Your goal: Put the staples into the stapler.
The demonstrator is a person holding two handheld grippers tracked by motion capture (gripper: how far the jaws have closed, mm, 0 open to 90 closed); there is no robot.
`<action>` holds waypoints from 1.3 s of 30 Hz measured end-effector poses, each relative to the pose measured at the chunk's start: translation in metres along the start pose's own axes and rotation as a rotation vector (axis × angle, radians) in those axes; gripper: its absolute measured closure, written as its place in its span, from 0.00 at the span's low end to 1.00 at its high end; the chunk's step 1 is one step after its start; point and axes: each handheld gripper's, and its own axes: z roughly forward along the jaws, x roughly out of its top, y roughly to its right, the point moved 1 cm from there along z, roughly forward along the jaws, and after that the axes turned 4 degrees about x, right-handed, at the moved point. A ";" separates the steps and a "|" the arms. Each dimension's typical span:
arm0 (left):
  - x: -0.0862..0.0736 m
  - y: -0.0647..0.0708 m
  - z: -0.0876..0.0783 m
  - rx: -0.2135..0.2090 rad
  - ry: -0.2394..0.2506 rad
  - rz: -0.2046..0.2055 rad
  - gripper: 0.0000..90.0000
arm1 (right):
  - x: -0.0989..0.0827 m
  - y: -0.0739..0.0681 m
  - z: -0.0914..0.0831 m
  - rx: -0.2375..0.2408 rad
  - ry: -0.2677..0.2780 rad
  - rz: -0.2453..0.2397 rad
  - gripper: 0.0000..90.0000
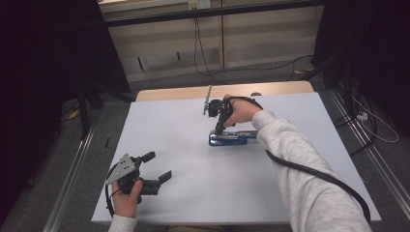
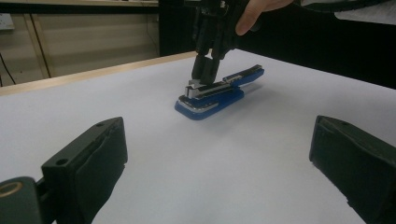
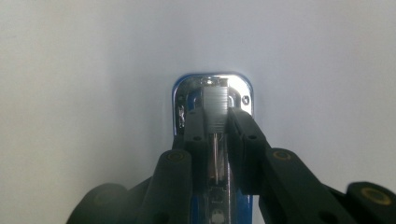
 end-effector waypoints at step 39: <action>0.000 -0.001 0.006 -0.004 -0.023 -0.013 0.05 | -0.025 -0.003 -0.012 -0.043 0.134 0.114 0.52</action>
